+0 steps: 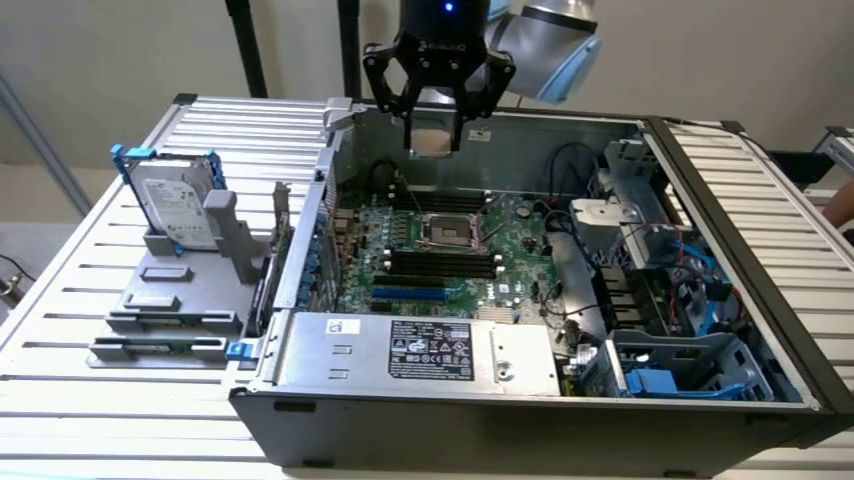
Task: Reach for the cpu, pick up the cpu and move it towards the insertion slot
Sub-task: 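Pick up the cpu and move it towards the insertion slot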
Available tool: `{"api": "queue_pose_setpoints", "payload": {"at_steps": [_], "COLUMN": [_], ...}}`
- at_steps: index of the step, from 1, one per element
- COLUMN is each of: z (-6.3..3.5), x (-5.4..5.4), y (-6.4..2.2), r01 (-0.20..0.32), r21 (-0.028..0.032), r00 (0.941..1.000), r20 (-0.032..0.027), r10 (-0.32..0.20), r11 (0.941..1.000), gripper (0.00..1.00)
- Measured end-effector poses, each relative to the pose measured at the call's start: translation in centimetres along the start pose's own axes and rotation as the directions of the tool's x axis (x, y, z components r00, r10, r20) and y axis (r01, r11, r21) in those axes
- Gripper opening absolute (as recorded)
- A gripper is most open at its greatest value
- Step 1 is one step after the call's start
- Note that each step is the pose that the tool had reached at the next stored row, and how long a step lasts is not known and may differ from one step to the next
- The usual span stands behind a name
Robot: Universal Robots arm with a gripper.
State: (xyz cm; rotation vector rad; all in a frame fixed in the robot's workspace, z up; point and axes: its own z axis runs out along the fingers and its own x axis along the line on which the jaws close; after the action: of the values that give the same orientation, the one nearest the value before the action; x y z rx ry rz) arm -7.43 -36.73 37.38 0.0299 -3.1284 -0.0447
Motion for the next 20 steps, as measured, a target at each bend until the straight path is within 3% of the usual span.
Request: {"api": "queue_pose_setpoints", "payload": {"at_steps": [8,16,20], "z": [0.23,1.07,1.49], "x": [-2.1,-4.0,-4.4], "y": [1.79,3.23,3.72], "r01": [0.000,0.000,-0.002], "r21": [0.0000,-0.0002,-0.0017], "r00": [1.0000,1.0000,1.0000], "r20": [-0.0015,-0.0076,-0.0082], "r10": [0.000,0.000,0.002], "r11": [1.0000,1.0000,1.0000], "gripper": [0.54,0.54,0.54]}}
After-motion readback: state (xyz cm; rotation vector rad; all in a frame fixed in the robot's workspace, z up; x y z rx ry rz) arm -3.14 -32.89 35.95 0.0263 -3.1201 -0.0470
